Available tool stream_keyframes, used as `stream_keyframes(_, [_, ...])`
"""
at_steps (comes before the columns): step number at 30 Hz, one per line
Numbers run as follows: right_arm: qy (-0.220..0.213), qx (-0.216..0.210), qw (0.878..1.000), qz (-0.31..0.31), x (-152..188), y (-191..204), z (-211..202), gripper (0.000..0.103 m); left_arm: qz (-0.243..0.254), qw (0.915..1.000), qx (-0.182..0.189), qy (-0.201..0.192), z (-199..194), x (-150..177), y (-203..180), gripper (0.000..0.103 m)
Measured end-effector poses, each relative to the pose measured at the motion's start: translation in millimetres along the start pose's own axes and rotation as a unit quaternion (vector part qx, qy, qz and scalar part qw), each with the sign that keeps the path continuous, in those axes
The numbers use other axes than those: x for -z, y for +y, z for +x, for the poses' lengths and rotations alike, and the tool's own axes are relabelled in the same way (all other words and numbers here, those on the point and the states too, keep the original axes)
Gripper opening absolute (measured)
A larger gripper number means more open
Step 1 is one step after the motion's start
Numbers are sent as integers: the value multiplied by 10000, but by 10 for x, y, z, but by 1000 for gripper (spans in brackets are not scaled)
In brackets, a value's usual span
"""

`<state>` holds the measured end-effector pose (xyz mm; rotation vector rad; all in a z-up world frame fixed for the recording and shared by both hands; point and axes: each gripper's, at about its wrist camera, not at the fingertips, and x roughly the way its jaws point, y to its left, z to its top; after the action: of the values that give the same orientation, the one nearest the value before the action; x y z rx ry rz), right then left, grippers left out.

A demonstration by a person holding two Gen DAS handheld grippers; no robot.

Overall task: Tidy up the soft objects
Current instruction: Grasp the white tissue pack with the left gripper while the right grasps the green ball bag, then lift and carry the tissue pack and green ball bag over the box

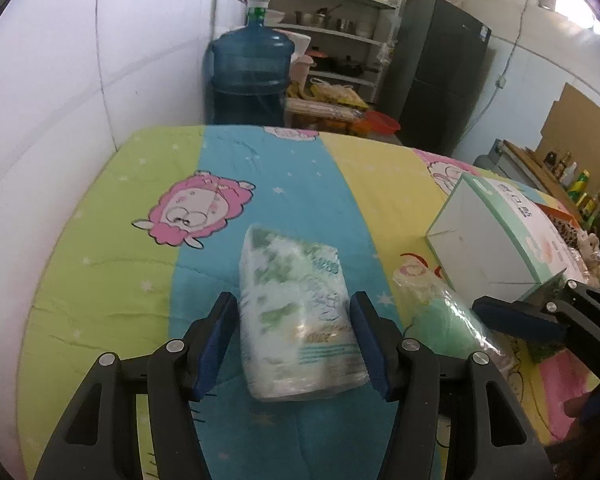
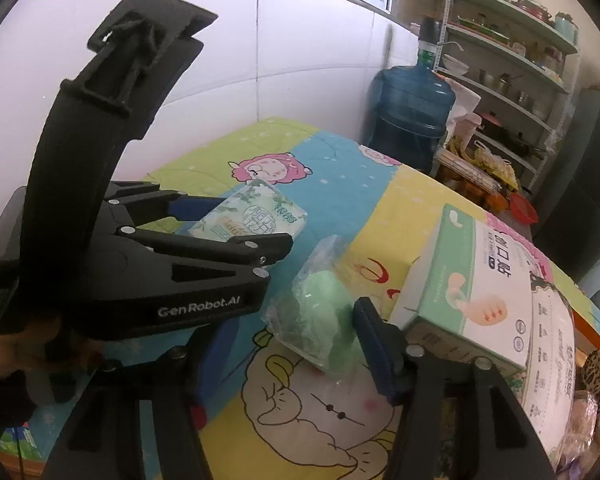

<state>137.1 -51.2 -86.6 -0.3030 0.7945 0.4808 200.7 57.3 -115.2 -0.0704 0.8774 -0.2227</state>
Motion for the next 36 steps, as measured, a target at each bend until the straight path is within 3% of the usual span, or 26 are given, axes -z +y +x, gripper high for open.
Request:
stream_keyframes(2, [4, 72, 10000, -12, 33, 8, -23, 45, -18, 10000, 14, -12, 6, -1, 4, 60])
stream_keyframes(6, [-30, 92, 9999, 36, 53, -5, -48, 41, -92, 9998, 101, -142, -40, 3, 27, 45])
stream_keyframes(9, [-80, 19, 10000, 46, 66, 15, -80, 39, -87, 9996, 65, -272, -93, 18, 21, 41])
stream_keyframes(26, [-213, -446, 9987, 145, 149, 88, -322, 38, -343, 9955, 131, -877, -746, 213, 23, 41])
stream_keyframes(36, [-396, -604, 9972, 188, 278, 148, -598, 38, -447, 9872, -62, -1528, -1284, 356, -109, 40])
